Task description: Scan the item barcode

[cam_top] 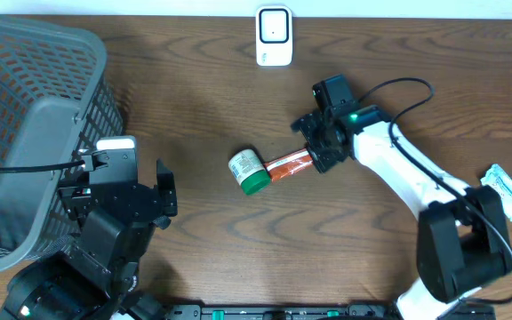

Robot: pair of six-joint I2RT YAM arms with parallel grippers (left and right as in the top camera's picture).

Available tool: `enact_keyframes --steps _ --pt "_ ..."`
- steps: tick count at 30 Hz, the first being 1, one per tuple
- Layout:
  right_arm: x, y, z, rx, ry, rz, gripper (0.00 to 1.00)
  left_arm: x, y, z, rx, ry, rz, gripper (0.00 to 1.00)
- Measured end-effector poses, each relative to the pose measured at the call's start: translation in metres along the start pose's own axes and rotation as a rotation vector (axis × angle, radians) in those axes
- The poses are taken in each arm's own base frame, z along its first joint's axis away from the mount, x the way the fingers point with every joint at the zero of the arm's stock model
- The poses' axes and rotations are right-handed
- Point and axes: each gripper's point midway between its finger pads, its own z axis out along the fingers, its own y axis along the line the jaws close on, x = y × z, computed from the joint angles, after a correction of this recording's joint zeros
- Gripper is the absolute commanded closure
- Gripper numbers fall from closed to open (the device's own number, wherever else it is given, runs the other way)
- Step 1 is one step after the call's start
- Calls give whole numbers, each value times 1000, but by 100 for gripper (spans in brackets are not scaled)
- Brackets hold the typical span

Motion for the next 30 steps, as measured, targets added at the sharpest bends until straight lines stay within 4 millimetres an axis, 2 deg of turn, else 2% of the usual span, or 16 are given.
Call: enact_keyframes --steps 13,20,23,30 --pt "-4 7 19 -26 1 125 32 0 0 0 0 0 1 2" --pt "-3 -5 37 27 22 169 36 0 0 0 0 0 0 2" --pt "-1 -10 39 45 33 177 38 0 0 0 0 0 0 2" --pt "-5 -36 45 149 26 211 47 0 0 0 0 0 0 2"
